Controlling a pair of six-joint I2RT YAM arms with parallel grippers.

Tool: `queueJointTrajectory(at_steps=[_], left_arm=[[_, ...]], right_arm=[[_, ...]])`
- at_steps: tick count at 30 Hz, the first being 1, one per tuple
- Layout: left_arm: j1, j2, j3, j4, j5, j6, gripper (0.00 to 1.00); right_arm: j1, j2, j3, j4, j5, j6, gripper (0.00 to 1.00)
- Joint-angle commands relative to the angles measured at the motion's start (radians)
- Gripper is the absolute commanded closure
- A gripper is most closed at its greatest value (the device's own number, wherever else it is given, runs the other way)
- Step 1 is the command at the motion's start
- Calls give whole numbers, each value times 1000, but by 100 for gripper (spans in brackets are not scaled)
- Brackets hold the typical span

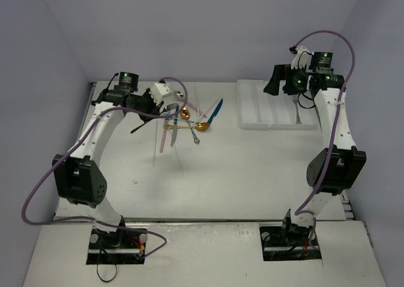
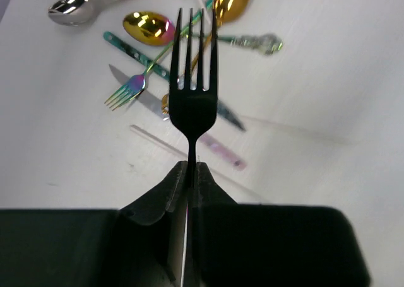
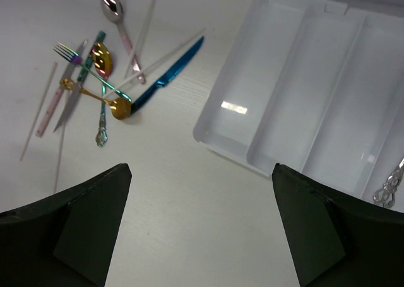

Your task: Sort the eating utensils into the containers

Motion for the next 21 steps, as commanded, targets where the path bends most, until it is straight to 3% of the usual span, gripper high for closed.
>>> queueJointTrajectory(at_steps=[1,5,8,14,21], left_arm=[[7,-170,-43,258,88,-653,100],[1,-302,-212,526,-61,-1076,100],[-12,-322,-212,508,-191,-1265,100],[-10,-335,-201,434,-379,-1355,100],[-12,-294,-211,422,-380,-1381,100]], right_arm=[[53,-89,91,27,-33,82,9],[121,-88,136,28,-38,140,12],[215,-84,157,28,-17,167,13],[491,-60,100,78,55,203,16],[708,101,142,106,63,272,27]])
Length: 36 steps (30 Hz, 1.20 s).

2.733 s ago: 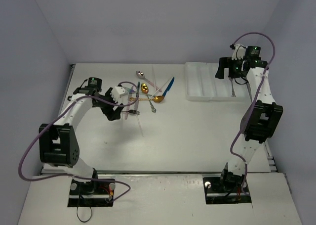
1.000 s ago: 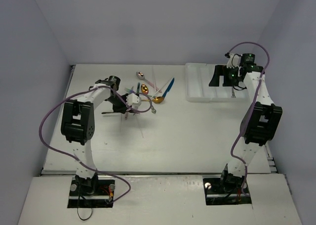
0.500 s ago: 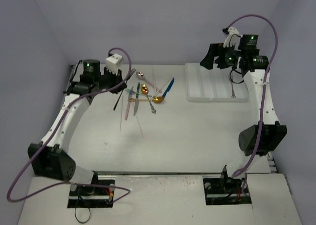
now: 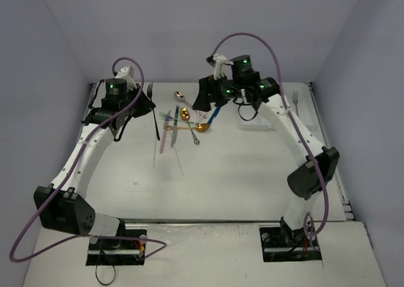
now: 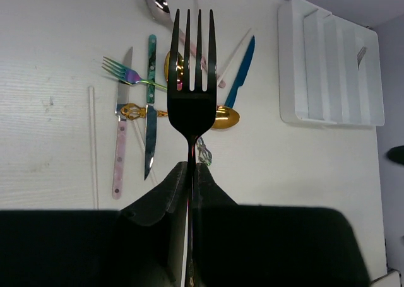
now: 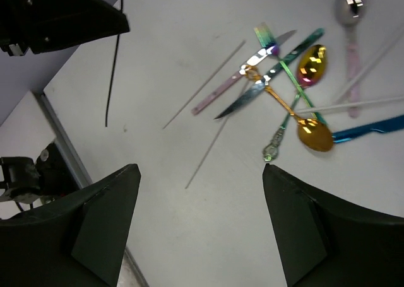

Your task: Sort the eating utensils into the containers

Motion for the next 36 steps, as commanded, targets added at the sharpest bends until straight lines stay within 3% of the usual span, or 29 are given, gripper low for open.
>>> queueJointTrajectory(at_steps=[1,6,19,28,32,36], left_arm=[[-3,8,22,48,-39,-70,100],[-2,23,18,65,-29,-93,100],[-5,41,2,85,8,-124,100],[-8,42,-12,108,45,-137,100],[-7,40,-19,120,60,-143,100],[-8,35,-31,132,61,-140,100]], right_arm=[[114,105,67,52,18,54,29],[187,180,112,52,-4,74,33],[228,287,208,58,-47,114,37],[228,352,270,64,-59,132,46],[228,375,285,66,-68,136,61],[228,378,284,69,-76,134,100]])
